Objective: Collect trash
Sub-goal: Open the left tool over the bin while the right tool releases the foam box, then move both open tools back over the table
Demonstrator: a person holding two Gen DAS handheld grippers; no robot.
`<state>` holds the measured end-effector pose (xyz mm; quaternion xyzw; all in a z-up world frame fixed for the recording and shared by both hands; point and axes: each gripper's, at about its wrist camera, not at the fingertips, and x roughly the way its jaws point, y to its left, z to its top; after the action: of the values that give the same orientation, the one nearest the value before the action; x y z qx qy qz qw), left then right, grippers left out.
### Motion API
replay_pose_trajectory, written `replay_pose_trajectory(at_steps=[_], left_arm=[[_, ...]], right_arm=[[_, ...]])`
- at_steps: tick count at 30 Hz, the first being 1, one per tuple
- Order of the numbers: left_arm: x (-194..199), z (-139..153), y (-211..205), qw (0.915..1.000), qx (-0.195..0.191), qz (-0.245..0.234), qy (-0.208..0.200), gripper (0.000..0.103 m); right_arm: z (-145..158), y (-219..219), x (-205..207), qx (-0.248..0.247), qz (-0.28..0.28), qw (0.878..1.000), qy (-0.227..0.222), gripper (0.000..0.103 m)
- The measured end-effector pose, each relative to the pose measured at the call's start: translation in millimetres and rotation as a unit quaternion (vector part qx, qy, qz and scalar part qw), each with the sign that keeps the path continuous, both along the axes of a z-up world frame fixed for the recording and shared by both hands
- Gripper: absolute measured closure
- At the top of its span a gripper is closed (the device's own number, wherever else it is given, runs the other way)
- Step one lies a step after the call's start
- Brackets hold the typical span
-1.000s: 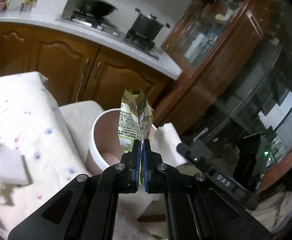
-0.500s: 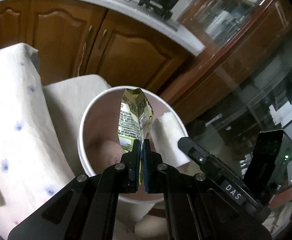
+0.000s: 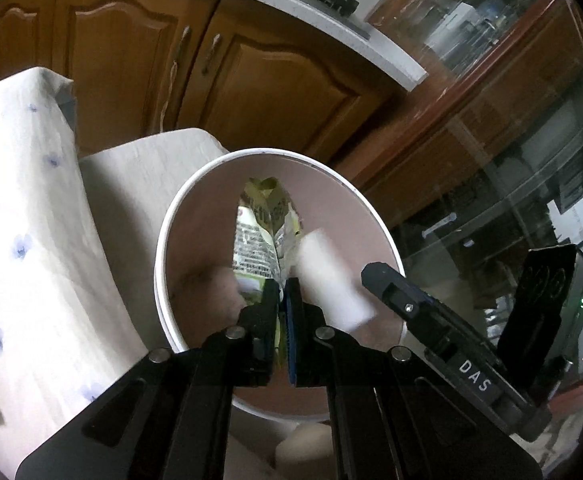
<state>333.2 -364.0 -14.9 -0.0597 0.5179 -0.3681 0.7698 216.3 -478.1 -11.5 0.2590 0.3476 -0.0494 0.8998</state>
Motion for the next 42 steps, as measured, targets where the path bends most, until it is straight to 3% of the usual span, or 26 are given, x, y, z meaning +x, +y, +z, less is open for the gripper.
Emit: replay_pose_trajectory(at_steps=[6,8,11,12,22,32,42], left_arm=[[-3,4,2,1.0,-0.002,-0.002,-0.007,0.096],[-5,6,4,0.9999,-0.001,0.0,-0.011,0.091],[-7,7,7,0.9999,-0.001,0.004,-0.011,0.077],[-8,6,8,0.9999,-0.001,0.006,-0.011,0.077],[-24,26,40,0.9991,-0.034,0.022,-0.012,0.066],[-56,50,125,0.9943,-0.062,0.081,-0.033,0.055],[-83,62,216,0.9848,-0.066,0.149,-0.061,0.054]], right_arm=[[4,-5,-5,0.007,-0.009,1.0,-0.008,0.073],[7,-6,-8,0.011,-0.015,1.0,-0.013,0.071],[14,-7,-15,0.015,-0.023,0.999,-0.027,0.059],[16,-8,-17,0.016,-0.027,0.999,-0.033,0.054],[38,-8,-40,0.02,-0.048,0.996,-0.07,0.053],[52,27,-52,0.025,-0.018,0.995,-0.091,0.041],[52,87,-53,0.036,0.041,0.994,-0.097,0.036]])
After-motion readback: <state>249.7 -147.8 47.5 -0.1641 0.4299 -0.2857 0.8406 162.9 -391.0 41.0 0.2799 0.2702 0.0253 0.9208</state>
